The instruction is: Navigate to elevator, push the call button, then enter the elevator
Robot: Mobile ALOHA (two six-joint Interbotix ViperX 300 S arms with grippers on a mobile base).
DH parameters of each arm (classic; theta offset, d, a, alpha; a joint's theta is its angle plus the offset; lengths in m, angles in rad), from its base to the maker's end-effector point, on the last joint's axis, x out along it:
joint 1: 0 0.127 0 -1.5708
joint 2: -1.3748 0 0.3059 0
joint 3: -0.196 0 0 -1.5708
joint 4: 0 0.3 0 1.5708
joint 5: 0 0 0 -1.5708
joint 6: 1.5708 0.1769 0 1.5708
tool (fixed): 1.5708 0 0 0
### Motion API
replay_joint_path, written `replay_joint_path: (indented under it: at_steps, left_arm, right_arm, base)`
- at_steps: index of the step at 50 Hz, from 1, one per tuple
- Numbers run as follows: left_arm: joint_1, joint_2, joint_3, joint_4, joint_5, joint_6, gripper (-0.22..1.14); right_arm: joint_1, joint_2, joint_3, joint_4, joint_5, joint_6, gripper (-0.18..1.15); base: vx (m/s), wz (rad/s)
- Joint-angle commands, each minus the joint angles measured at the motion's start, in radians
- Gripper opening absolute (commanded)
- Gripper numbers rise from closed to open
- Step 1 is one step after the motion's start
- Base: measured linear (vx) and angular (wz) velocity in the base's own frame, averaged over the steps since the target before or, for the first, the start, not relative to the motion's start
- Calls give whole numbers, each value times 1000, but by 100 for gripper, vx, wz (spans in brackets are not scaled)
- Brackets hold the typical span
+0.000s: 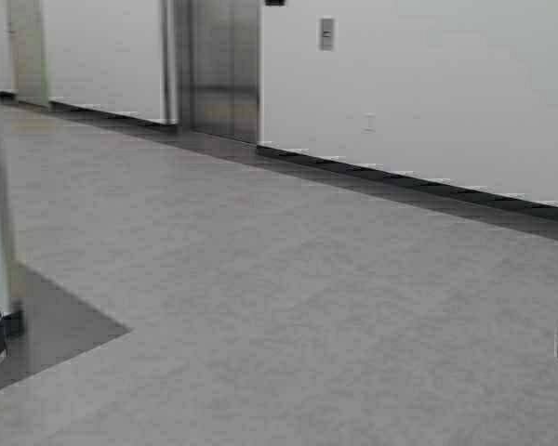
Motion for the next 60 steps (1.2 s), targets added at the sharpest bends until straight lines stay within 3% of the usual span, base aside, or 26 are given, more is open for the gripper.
replay_joint_path:
  at_steps: [1,22,60]
  left_arm:
    - [2,-6,-20,3,-9,-3,2]
    - [2,3,-2,3,-8,5,2]
    - [2,17,-6,3,-17,6,2]
  right_arm:
    - [2,3,-26,3,-6,-2,5]
    - [2,38,-38,-2,-15,23,5]
    - [0,25,-18,-14,-20,44,4]
  base:
    - [72,-33]
    - [73,-30]
    - [75,-8]
